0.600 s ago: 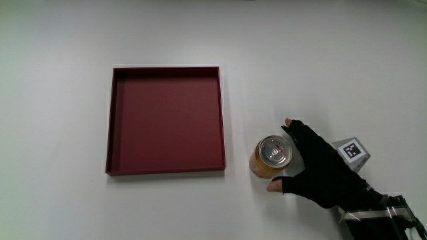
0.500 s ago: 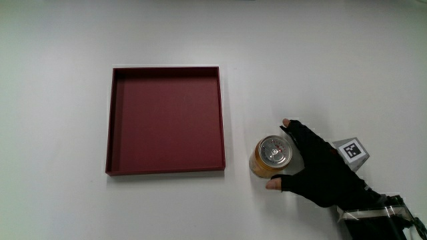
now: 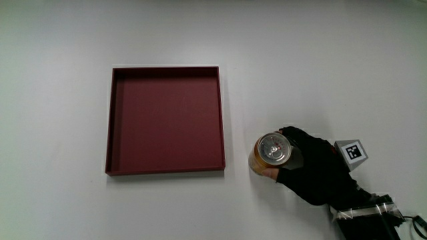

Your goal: Pick red bull from desk

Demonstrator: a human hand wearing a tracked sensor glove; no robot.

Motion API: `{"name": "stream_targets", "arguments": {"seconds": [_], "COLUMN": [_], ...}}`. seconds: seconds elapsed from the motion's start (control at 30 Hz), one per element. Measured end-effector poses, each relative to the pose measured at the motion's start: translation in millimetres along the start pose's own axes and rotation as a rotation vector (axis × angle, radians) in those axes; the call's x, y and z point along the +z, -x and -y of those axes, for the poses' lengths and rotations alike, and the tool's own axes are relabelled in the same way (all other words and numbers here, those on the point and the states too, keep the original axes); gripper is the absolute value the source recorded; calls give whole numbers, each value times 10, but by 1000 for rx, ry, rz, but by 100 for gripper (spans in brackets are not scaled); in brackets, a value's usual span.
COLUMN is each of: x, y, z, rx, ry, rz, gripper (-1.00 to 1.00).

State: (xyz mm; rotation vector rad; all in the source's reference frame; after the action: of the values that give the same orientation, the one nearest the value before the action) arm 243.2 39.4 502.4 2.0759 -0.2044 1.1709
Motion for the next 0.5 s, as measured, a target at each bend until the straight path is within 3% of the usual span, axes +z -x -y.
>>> {"name": "stream_targets", "arguments": {"seconds": [0.07,0.13,0.17,0.3,0.43,0.5], "x": [-14,-22,-25,-36,-41,-45], "y": [10,-28,-22,-46,-76,-101], "z": [-4,-22,-18,-40,-45,-50], "rx": [-18,7,-14,17,70,102], "ry": [5,1,1,-9,-57,-83], "rz": [-11,-11,-22,-50,-92,-153], "gripper": [0,0,0,0,21,32]}}
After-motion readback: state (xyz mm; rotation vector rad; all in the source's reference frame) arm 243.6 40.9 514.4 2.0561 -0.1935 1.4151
